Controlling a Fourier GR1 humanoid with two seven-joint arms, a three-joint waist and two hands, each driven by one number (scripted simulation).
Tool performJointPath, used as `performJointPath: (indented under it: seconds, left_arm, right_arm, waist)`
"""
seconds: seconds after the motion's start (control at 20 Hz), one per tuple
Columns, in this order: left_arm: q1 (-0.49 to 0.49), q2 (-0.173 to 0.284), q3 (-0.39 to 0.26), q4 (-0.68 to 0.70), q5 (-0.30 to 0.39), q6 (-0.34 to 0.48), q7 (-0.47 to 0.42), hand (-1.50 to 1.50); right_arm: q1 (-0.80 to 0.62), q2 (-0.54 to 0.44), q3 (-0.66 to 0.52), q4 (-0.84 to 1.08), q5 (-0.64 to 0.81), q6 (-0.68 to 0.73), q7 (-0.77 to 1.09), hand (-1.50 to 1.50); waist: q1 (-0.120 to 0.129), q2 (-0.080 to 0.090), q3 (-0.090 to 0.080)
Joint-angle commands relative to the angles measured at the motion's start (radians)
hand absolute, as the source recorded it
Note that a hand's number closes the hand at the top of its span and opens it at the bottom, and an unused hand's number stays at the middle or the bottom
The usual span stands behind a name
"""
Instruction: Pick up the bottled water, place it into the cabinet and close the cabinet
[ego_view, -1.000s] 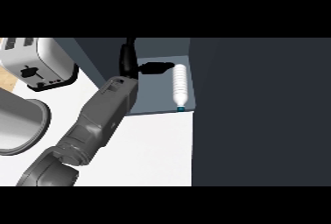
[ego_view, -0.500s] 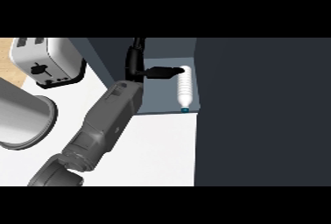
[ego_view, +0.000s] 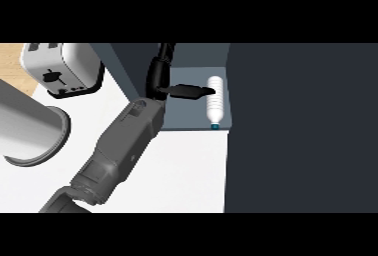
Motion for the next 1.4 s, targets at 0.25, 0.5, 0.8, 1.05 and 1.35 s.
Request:
performJointPath:
  seconds: [0.25, 0.5, 0.8, 1.05, 1.35]
  left_arm:
    - [0.291, 0.021, -0.066, -0.355, 0.073, -0.045, 0.112, -1.50]
    - [0.449, 0.050, -0.135, -0.604, 0.105, -0.031, 0.194, -1.50]
    - [0.687, 0.077, -0.260, -1.035, 0.066, 0.070, 0.323, -1.50]
    - [0.920, 0.143, -0.396, -1.379, 0.040, 0.120, 0.437, -1.50]
    - [1.124, 0.244, -0.435, -1.614, 0.017, 0.109, 0.411, -1.50]
  right_arm:
    - [0.005, 0.025, 0.031, 0.011, 0.036, -0.036, 0.007, -1.50]
    - [0.022, 0.026, 0.051, -0.010, 0.047, -0.045, 0.014, -1.50]
    - [0.048, -0.012, 0.032, -0.035, 0.012, -0.014, 0.011, -1.50]
    - [0.095, -0.028, 0.100, -0.111, 0.105, -0.033, 0.028, -1.50]
    - [-0.002, -0.109, 0.143, -0.097, 0.147, 0.037, 0.122, 1.50]
  waist:
    - [0.067, -0.023, -0.006]
    - [0.069, -0.023, -0.006]
    - [0.047, -0.016, -0.005]
    - [0.048, -0.021, -0.005]
    - [0.036, -0.007, -0.006]
